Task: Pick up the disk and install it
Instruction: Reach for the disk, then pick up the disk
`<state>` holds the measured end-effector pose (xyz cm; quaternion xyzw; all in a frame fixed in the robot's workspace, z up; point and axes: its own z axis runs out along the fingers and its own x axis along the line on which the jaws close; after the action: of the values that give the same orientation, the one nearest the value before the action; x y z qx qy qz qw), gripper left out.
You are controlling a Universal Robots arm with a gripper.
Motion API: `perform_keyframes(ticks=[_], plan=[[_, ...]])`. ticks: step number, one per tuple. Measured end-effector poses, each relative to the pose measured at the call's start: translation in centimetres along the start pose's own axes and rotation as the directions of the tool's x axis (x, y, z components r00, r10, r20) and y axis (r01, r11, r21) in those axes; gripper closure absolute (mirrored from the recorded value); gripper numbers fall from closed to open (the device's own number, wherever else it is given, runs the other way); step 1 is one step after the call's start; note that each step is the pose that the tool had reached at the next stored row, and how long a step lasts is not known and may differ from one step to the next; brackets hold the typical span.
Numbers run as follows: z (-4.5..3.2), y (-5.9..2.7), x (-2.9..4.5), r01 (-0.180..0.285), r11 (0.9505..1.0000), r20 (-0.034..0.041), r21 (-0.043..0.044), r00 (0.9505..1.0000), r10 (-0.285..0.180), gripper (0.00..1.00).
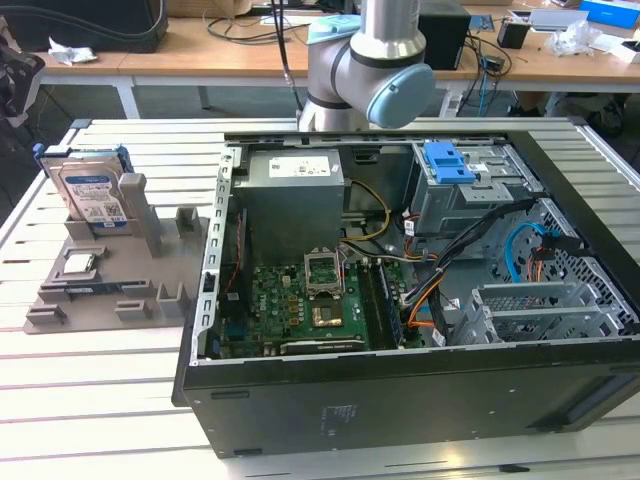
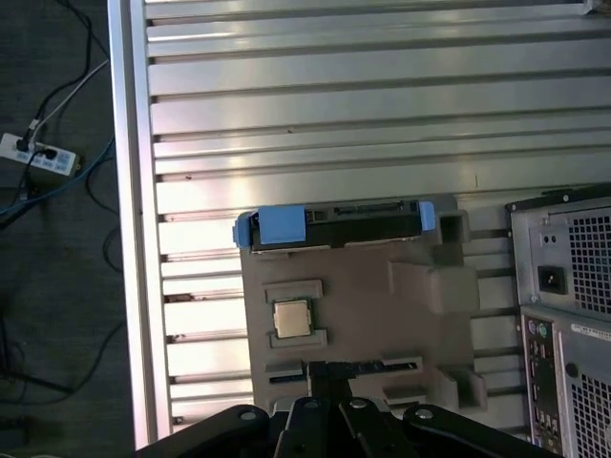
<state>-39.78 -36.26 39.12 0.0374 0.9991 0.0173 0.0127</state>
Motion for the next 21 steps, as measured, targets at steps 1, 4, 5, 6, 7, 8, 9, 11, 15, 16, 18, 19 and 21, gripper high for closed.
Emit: perform_keyframes(ticks=[1, 4, 5, 6, 7, 8, 9, 11, 15, 16, 18, 19, 21], plan=[[0.00, 0.00, 0.00, 0.000, 1.0000, 0.0000, 0.0000, 1.0000, 0.000, 0.89], [0.00, 0.02, 0.01, 0.000, 1.0000, -0.0001, 0.0000, 1.0000, 0.000, 0.89], [0.00, 0.03, 0.01, 0.000, 1.0000, 0.0000, 0.0000, 1.0000, 0.000, 0.89], [0.00, 0.03, 0.01, 0.000, 1.0000, 0.0000, 0.0000, 1.0000, 0.000, 0.89], [0.00, 0.03, 0.01, 0.000, 1.0000, 0.0000, 0.0000, 1.0000, 0.000, 0.89], [0.00, 0.04, 0.01, 0.000, 1.0000, 0.0000, 0.0000, 1.0000, 0.000, 0.89], [0.00, 0.04, 0.02, 0.000, 1.0000, 0.0000, 0.0000, 1.0000, 0.000, 0.89], [0.00, 0.05, 0.02, 0.000, 1.0000, 0.0000, 0.0000, 1.0000, 0.000, 0.89], [0.00, 0.06, 0.03, 0.000, 1.0000, 0.0000, 0.0000, 1.0000, 0.000, 0.89], [0.00, 0.06, 0.03, 0.004, 1.0000, -0.0002, -0.0001, 1.0000, -0.004, 0.89], [0.00, 0.07, 0.03, 0.018, 0.9998, -0.0006, -0.0004, 0.9998, -0.018, 0.89], [0.00, 0.07, 0.04, 0.026, 0.9997, -0.0009, -0.0006, 0.9997, -0.026, 0.89], [0.00, 0.06, 0.03, 0.041, 0.9992, -0.0014, -0.0010, 0.9991, -0.041, 0.89]])
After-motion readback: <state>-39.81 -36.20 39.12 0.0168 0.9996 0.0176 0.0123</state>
